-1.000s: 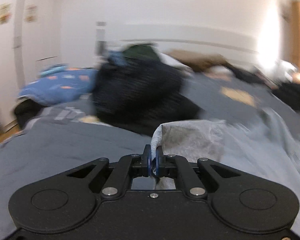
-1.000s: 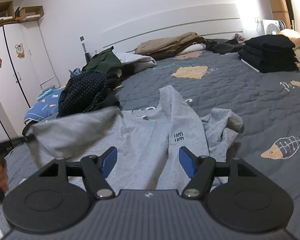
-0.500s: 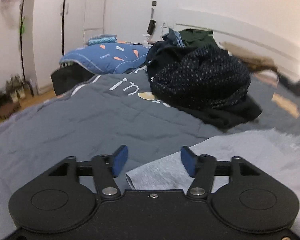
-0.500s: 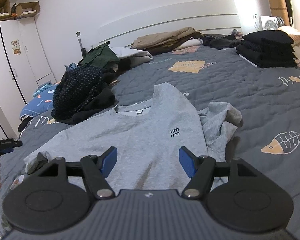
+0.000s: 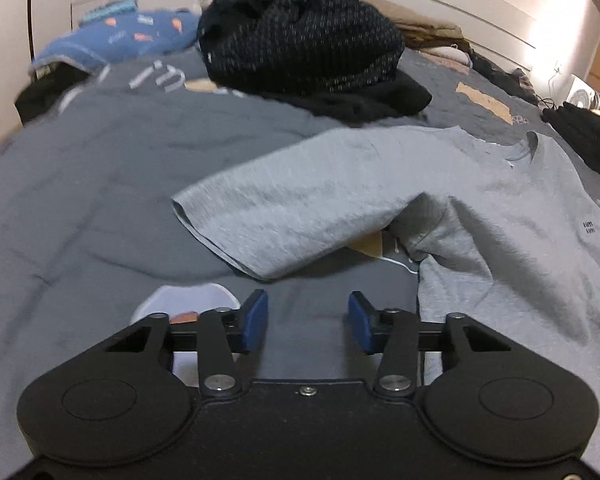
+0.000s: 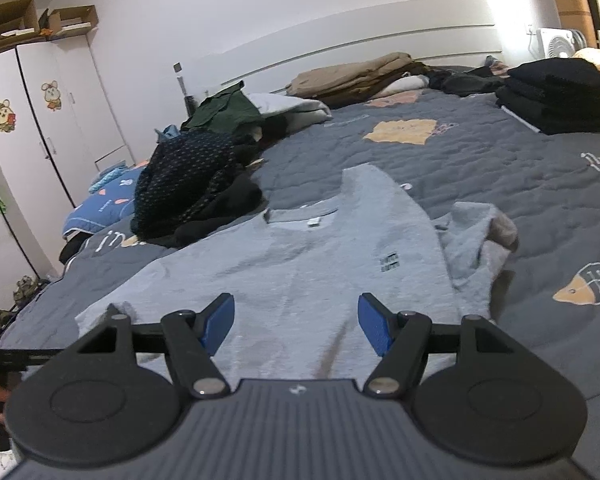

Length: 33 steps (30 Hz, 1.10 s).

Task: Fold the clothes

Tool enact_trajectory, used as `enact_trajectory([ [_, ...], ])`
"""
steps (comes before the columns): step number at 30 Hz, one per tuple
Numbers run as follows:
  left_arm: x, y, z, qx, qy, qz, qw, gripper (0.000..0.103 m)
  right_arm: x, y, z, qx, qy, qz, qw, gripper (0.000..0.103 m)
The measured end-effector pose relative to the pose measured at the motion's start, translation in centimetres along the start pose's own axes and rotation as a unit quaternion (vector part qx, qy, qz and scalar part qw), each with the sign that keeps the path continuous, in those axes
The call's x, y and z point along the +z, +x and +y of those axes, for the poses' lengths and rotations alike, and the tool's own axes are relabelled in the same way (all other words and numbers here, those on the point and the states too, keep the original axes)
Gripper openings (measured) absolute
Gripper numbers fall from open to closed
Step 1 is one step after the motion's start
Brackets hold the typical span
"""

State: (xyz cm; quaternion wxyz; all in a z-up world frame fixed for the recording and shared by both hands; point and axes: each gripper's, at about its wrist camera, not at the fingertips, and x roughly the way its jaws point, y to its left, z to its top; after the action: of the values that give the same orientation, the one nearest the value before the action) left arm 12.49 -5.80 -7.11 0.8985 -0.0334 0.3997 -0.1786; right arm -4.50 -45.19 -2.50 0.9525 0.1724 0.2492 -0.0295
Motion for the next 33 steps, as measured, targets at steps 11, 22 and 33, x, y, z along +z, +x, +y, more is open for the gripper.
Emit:
enact_trajectory([
  [11, -0.3, 2.8, -3.3, -0.087, -0.002, 0.054, 0.9947, 0.007, -1.0, 1.2, 0.6, 0.0, -0.016, 0.025, 1.0, 0.067],
  [22, 0.1, -1.9, -2.6, -0.099, 0.052, 0.073, 0.9911, 0.008, -0.9, 1.2, 0.1, 0.002, -0.004, 0.029, 1.0, 0.067],
  [33, 1.9, 1.7, 6.9, -0.046, -0.205, -0.005, 0.9777, 0.037, -1.2, 1.6, 0.5, 0.005, -0.008, 0.038, 0.999, 0.067],
])
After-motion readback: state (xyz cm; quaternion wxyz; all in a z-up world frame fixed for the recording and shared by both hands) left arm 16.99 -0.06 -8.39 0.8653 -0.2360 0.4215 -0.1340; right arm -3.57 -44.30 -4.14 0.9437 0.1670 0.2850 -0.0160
